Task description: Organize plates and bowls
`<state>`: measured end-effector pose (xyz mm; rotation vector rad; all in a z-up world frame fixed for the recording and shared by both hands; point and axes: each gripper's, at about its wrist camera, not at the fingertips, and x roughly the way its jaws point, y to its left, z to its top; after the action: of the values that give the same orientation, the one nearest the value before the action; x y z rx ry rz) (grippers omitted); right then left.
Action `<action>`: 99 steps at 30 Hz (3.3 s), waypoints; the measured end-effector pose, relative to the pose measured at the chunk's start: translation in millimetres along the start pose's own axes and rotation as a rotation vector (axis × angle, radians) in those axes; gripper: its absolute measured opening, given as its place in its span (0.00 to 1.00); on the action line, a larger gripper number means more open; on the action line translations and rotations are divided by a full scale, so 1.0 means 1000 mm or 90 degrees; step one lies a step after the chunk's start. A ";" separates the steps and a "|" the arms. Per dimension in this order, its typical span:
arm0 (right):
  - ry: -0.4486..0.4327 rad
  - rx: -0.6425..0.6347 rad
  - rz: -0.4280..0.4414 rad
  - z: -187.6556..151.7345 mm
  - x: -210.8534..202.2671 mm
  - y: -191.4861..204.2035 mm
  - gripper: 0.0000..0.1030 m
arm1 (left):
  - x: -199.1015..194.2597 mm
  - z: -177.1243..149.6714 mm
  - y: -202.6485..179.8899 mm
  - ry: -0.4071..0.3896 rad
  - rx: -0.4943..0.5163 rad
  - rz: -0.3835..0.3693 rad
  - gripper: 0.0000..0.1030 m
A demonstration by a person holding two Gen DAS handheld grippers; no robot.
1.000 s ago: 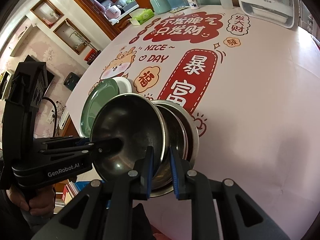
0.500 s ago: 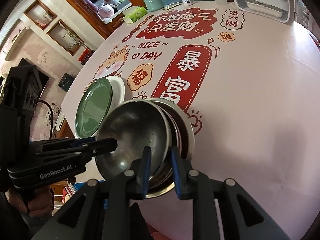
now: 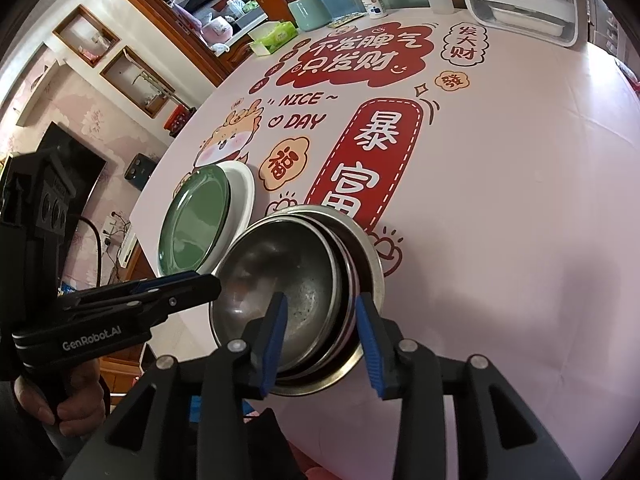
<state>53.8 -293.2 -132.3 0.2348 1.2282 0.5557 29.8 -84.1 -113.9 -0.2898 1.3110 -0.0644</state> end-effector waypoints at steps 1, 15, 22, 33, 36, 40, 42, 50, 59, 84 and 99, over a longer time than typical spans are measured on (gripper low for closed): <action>0.000 0.003 0.001 0.000 0.000 -0.001 0.37 | 0.000 0.000 0.001 -0.001 -0.003 -0.001 0.34; 0.031 0.080 0.037 -0.003 0.008 -0.026 0.45 | 0.011 -0.009 0.024 0.028 -0.082 -0.014 0.48; 0.060 0.127 0.061 -0.005 0.018 -0.039 0.45 | 0.026 -0.008 0.031 0.061 -0.111 -0.033 0.48; 0.099 0.167 0.086 -0.005 0.036 -0.046 0.45 | 0.046 0.004 0.033 0.101 -0.104 -0.044 0.48; 0.105 0.179 0.089 -0.004 0.039 -0.048 0.45 | 0.053 0.008 0.031 0.117 -0.093 -0.040 0.48; 0.108 0.198 0.088 -0.002 0.043 -0.051 0.45 | 0.059 0.013 0.029 0.129 -0.080 -0.040 0.43; 0.110 0.203 0.087 -0.001 0.044 -0.052 0.45 | 0.060 0.015 0.029 0.134 -0.075 -0.040 0.43; 0.110 0.224 0.087 0.000 0.048 -0.054 0.45 | 0.069 0.022 0.028 0.157 -0.059 -0.031 0.35; 0.107 0.213 0.094 0.003 0.048 -0.050 0.33 | 0.072 0.026 0.029 0.158 -0.055 -0.037 0.34; 0.090 0.185 0.091 -0.002 0.029 -0.058 0.31 | 0.056 0.017 -0.003 0.122 -0.015 -0.014 0.35; 0.051 0.160 0.106 0.013 0.013 -0.041 0.31 | 0.023 0.022 -0.004 0.083 -0.006 -0.004 0.35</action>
<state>80.2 -319.0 -157.6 0.5357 1.3645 0.5577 57.8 -89.1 -129.8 -0.3023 1.4401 -0.0838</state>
